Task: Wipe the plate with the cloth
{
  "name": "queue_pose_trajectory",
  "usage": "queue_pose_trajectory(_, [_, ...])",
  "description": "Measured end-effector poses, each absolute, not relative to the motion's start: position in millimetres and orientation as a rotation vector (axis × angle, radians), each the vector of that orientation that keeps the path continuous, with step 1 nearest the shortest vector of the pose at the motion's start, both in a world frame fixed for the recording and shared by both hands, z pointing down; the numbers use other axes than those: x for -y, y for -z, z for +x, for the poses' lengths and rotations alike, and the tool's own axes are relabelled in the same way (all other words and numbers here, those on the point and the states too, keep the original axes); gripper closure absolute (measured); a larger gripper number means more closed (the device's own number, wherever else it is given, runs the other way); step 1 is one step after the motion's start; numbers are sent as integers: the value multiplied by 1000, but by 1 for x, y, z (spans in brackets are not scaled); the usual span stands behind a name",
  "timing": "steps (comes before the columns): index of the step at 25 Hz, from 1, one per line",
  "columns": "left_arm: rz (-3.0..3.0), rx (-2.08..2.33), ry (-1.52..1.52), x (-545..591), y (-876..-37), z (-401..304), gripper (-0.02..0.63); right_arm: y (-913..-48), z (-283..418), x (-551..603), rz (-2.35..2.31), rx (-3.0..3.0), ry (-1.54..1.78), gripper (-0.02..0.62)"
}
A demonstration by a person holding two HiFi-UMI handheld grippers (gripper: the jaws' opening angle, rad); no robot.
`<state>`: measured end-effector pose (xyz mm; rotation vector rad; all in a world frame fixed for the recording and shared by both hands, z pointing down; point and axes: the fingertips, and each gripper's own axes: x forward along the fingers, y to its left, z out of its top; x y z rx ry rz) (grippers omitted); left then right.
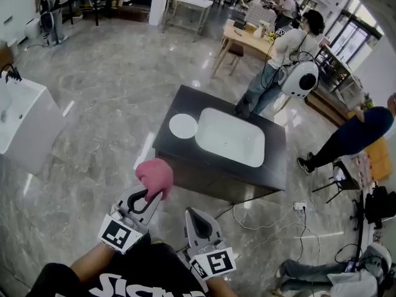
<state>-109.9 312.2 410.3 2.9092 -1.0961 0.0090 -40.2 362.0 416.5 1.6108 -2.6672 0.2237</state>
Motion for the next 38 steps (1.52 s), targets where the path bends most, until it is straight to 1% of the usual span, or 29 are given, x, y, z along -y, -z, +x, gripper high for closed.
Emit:
queue_pose_trajectory(6, [2862,1174,-25,-292,-412,-114,552,-422,-34,-353,1566,2693,-249,575])
queue_pose_trajectory(10, [2888,1220,-27,-254,-411,-110,552,-427,-26,-323,1568,2690,-267,576])
queue_pose_trajectory(16, [2907,1157,3,-170,-417,-87,552,-438,-8,-240,1593,2659,-277,576])
queue_pose_trajectory(21, [2921,1055,-25,-90,-428,-63,552,-443,8,-150,1615,2635,-293,575])
queue_pose_trajectory(27, [2943,901,-60,-6,-431,-44,552,-441,13,-55,1623,2610,-299,575])
queue_pose_trajectory(38, [2927,873,-89,85,-449,-13,552,-471,56,34,1607,2534,-385,575])
